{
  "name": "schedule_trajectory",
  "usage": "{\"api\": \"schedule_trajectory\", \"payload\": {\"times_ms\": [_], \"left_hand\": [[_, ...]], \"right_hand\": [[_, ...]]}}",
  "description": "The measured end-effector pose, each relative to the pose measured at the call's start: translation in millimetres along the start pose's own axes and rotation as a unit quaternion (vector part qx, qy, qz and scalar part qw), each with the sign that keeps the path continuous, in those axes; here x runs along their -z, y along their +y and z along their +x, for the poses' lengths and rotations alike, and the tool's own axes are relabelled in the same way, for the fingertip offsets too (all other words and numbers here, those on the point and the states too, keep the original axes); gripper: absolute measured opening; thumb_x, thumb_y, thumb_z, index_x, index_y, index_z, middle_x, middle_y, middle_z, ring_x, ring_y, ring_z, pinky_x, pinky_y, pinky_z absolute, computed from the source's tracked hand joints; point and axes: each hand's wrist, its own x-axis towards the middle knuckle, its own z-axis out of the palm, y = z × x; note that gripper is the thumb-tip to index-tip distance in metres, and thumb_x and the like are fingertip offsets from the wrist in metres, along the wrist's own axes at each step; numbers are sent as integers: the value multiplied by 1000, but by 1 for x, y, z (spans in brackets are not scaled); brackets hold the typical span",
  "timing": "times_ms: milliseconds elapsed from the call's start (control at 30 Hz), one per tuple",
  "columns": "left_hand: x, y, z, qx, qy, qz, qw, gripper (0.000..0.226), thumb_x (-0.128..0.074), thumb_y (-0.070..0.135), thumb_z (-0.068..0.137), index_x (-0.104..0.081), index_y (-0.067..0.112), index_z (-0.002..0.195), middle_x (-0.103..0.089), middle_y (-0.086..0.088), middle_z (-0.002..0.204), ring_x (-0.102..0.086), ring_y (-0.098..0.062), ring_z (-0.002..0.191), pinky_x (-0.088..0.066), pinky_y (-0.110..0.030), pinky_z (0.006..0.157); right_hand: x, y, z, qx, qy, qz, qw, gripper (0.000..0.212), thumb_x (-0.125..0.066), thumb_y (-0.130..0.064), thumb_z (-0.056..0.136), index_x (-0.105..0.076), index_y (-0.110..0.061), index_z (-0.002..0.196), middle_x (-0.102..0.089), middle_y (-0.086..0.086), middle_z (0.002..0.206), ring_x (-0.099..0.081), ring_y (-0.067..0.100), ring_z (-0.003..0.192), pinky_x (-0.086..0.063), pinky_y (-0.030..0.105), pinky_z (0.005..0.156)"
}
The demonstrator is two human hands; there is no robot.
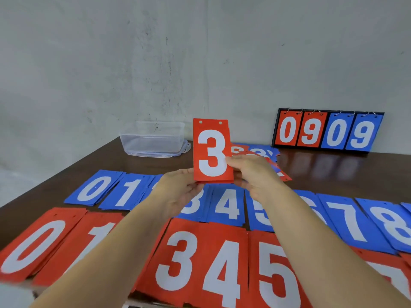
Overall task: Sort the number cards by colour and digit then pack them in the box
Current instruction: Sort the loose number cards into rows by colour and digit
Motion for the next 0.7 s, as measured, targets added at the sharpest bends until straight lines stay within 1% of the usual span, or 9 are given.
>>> {"api": "schedule_trajectory", "payload": {"times_ms": [100,167,267,367,433,467,567,633,700], "left_hand": [[9,-8,-26,1,-24,45,999,23,-63,13,91,-66,3,111,-74,-10,101,-71,-17,91,-58,-21,73],[15,-10,-38,-22,3,77,997,23,-60,21,94,-67,5,109,-74,-8,100,-71,-16,92,-56,-24,75],[18,-13,-53,-74,25,151,985,27,-58,34,94,-70,11,100,-75,-4,94,-70,-14,87,-52,-24,75],[19,-18,-66,-107,15,240,965,20,-65,29,90,-71,10,92,-74,-6,87,-65,-17,81,-52,-29,73],[22,-20,-74,-109,19,265,958,18,-65,27,90,-69,10,86,-72,-1,77,-66,-14,74,-53,-27,70],[26,-20,-78,-106,20,267,958,17,-65,27,90,-69,11,84,-71,2,71,-66,-9,68,-52,-23,65],[45,-18,-90,-92,25,277,956,17,-65,25,90,-70,10,85,-71,5,65,-65,-2,54,-48,-13,50],[60,-17,-96,-90,35,310,946,14,-66,26,89,-71,13,86,-74,5,71,-68,-3,59,-51,-14,51],[74,-20,-100,-87,45,354,930,12,-69,29,87,-71,17,89,-75,5,81,-71,-8,72,-57,-21,64]], "right_hand": [[-5,14,-18,13,20,-24,999,5,-67,-13,88,-68,-10,92,-71,12,107,-69,26,95,-55,43,91],[-3,22,-33,20,37,-57,997,4,-67,-15,89,-67,-14,86,-71,10,105,-69,25,94,-55,41,88],[0,34,-58,33,54,-84,995,7,-66,-18,90,-67,-16,84,-71,4,96,-69,18,86,-55,27,72],[2,51,-83,41,66,-91,993,12,-65,-21,90,-69,-15,81,-73,0,89,-69,8,76,-54,20,67],[3,63,-98,46,90,-91,991,19,-62,-26,92,-70,-13,79,-71,-7,77,-64,-4,62,-47,8,52],[4,69,-105,52,109,-86,989,20,-62,-26,93,-71,-13,81,-70,-8,75,-64,-4,64,-45,8,52],[9,85,-125,77,161,-88,980,7,-66,-19,90,-72,-19,85,-72,-10,85,-67,6,88,-51,17,67],[10,92,-137,85,175,-102,976,11,-68,-12,88,-69,-21,93,-68,-13,92,-64,5,94,-52,16,67],[8,99,-147,79,193,-124,970,24,-69,-10,87,-66,-24,106,-64,-13,98,-62,5,96,-55,21,71]]}}
